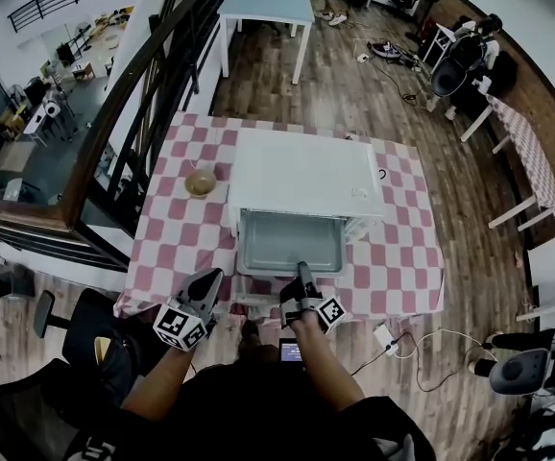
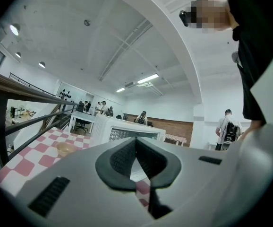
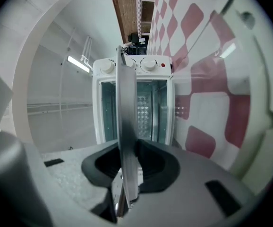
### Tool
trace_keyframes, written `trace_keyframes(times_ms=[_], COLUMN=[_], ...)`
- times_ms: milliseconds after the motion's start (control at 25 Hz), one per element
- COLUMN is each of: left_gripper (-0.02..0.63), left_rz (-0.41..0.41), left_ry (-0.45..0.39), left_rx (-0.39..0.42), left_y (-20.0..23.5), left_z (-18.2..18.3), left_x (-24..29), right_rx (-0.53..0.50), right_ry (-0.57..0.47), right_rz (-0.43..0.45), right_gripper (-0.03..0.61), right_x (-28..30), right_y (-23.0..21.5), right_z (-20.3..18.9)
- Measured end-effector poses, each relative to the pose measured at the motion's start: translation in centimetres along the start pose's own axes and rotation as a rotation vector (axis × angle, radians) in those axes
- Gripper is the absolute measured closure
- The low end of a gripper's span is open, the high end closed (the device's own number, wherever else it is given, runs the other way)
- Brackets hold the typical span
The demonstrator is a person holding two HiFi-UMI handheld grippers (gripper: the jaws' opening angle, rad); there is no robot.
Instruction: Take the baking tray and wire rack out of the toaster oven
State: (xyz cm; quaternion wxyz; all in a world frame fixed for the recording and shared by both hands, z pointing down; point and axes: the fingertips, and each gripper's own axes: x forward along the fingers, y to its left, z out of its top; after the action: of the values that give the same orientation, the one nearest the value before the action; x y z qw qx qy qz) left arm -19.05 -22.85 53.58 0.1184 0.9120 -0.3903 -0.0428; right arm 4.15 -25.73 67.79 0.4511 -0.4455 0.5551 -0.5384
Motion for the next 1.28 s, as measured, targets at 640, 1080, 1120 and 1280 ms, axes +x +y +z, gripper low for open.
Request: trace_keyframes(times_ms=[640,1080,1120,1280], left_gripper=[0.620,0.620,0.620,0.620], left_rz=[-0.009,-0.117,-0.129,-0.170], left_ry=[-0.022,-0.019,-0.017,-0.009], left_rx=[0.006,0.031,0.033,0.042], left_y=[-6.1,-11.1,-11.5,-13.0], left_z=[-1.1,-1.8,-1.8,-2.2], left_x=[-9.4,-9.6,-9.3,-7.7], right_rx=[-0.068,-0.070,-0.070,-0.083], right_ry=[0.007,-0.092,-0.105,-0.160], right_rz=[0.043,0.071,0.071,0.070], right_gripper=[0.492,0.495,0.495,0.495], right_x=[-12.3,-19.9,-20.4,-22.6], right_y=[2.1,3.2,3.3,3.6], right_z=[-2.8,-0.1,0.3,2.7])
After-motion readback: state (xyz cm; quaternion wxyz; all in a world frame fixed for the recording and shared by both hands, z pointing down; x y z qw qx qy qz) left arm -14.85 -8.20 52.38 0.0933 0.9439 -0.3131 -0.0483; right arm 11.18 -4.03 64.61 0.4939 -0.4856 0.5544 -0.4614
